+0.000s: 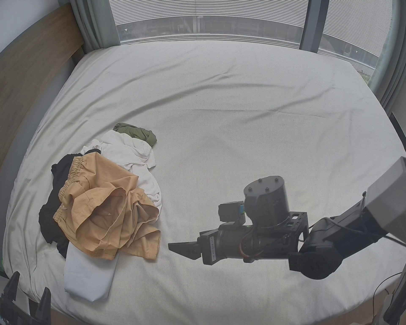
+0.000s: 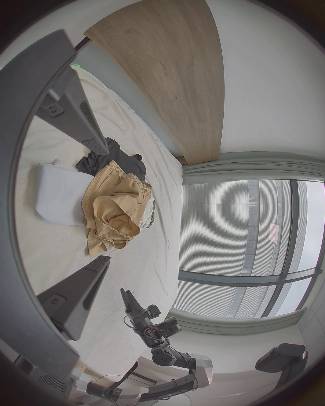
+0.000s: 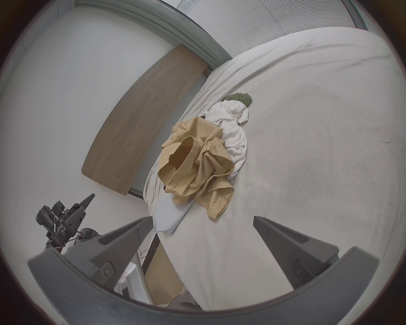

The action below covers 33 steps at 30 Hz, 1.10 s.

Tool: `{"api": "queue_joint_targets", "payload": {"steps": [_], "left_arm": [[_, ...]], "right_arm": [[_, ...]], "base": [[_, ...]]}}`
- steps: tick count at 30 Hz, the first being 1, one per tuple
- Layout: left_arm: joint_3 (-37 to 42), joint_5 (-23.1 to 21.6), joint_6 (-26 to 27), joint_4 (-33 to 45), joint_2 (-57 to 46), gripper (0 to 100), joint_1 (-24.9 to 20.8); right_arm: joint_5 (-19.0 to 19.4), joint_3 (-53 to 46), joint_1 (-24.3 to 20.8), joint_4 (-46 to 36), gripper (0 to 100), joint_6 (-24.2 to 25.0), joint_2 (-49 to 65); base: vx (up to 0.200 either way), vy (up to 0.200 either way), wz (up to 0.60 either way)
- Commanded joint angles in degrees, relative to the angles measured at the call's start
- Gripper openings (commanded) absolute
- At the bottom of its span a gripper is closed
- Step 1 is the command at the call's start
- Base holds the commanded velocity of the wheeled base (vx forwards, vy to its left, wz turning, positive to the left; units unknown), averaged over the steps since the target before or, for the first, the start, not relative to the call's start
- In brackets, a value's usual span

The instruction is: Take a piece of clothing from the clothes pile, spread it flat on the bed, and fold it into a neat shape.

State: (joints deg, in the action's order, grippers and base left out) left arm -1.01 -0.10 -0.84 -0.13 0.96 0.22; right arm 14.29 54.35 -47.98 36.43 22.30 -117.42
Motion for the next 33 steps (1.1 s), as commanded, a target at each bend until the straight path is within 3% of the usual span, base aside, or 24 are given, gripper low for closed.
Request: {"api": "queue_joint_targets", "payload": {"steps": [1, 17, 29, 33], "left_arm": [[1.01, 0.01, -0.04, -0.04, -0.96, 100, 0.04], [1.01, 0.01, -0.21, -0.04, -0.96, 100, 0.04], [1.01, 0.01, -0.48, -0.04, -0.96, 100, 0.04], [1.01, 0.01, -0.48, -0.04, -0.96, 100, -0.04]], "right_arm": [[-0.05, 1.55, -1.06, 0.31, 100, 0.55, -3.43], [-0.14, 10.34, -3.79, -0.04, 100, 6.53, -13.10], [-0.22, 16.14, -5.54, -2.68, 100, 8.38, -19.16], [-2.51, 18.96, -6.86, -2.59, 100, 9.17, -22.50]], "base": [[0.000, 0.000, 0.00], [0.000, 0.000, 0.00], [0.000, 0.000, 0.00], [0.000, 0.000, 0.00]]}}
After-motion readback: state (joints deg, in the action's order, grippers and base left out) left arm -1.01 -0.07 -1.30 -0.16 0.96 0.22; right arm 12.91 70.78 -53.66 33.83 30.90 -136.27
